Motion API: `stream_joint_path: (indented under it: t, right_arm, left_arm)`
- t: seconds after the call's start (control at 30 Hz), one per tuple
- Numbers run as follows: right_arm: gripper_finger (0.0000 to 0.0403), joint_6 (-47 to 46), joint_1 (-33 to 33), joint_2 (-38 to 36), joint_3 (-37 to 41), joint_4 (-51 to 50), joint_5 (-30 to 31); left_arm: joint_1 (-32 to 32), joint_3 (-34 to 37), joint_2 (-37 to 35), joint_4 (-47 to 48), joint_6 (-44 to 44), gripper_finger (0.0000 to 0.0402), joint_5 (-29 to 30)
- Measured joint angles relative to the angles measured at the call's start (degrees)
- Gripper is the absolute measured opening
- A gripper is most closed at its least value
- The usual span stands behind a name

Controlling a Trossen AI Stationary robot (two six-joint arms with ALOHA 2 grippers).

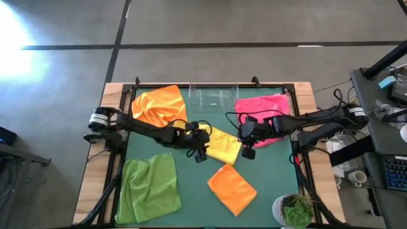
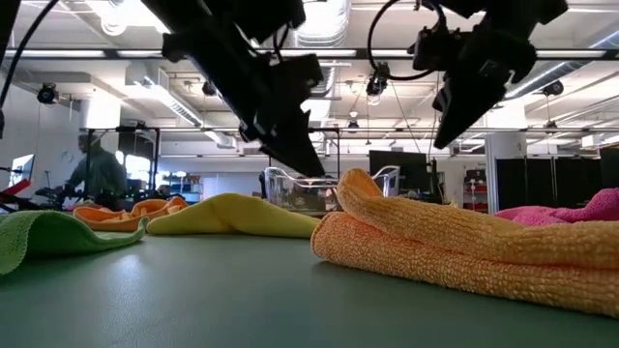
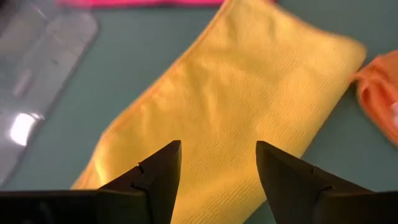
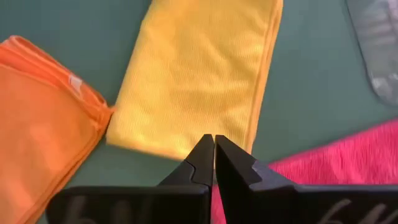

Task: Fold microfiber towels
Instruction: Fold the yellow microfiber towel

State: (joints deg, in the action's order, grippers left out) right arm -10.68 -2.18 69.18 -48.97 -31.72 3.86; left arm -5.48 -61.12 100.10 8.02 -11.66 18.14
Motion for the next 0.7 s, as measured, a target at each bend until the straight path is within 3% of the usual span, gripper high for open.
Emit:
stream_joint_path:
  t: [0.33,0.7]
  right_arm:
    - [0.0009,4.4,3.74,7.22,0.0,1.16,0.15]
    - [0.0009,6.32,5.42,9.77,-0.04,1.2,0.15]
  left_arm:
    - [3.27,-0.04,5.23,2.2,-0.03,0.0192,-4.4]
    - [6.75,-0.37,5.5,19.09,-0.29,0.0192,-1.97]
